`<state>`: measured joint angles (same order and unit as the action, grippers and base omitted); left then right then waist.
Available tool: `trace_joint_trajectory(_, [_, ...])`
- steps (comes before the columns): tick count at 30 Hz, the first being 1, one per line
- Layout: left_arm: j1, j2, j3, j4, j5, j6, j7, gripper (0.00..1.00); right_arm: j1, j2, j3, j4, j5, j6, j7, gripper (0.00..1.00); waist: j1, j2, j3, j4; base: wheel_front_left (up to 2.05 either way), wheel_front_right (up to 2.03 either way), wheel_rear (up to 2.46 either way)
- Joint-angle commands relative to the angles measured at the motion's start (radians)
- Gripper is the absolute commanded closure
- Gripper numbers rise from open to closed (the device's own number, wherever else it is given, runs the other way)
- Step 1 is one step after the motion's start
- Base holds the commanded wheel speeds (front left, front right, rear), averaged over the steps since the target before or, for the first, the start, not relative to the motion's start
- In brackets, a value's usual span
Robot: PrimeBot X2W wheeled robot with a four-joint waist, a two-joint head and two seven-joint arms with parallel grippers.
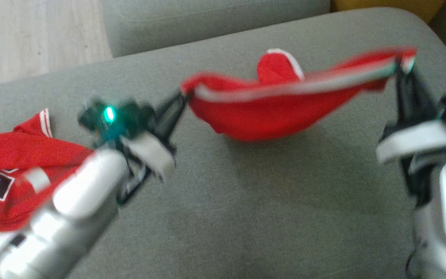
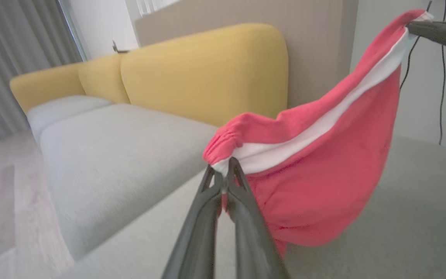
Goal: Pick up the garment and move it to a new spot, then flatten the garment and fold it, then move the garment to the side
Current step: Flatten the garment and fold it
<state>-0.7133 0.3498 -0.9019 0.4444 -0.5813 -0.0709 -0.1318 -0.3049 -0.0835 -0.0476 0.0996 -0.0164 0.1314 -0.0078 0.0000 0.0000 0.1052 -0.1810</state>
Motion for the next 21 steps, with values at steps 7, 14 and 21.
trace_joint_trajectory(7, [-0.285, 0.062, 0.124, -0.025, -0.028, -0.001, 0.098, 1.0, -0.329, -0.113, 0.101, -0.016, 0.041, -0.001, 0.055, 1.0, 0.0, 0.0, -0.07, 0.045, 0.0, 0.0, 0.0])
trace_joint_trajectory(14, [-0.356, 0.071, 0.148, 0.008, -0.032, 0.01, 0.12, 1.0, -0.407, -0.165, 0.136, 0.044, 0.014, -0.001, 0.067, 1.0, 0.0, 0.0, -0.108, 0.081, 0.0, 0.0, 0.0])
trace_joint_trajectory(21, [-0.263, 0.082, 0.145, -0.055, -0.083, 0.024, 0.153, 1.0, -0.281, -0.202, 0.132, 0.042, 0.032, -0.001, 0.139, 1.0, 0.0, 0.0, -0.114, 0.125, 0.0, 0.0, 0.0])
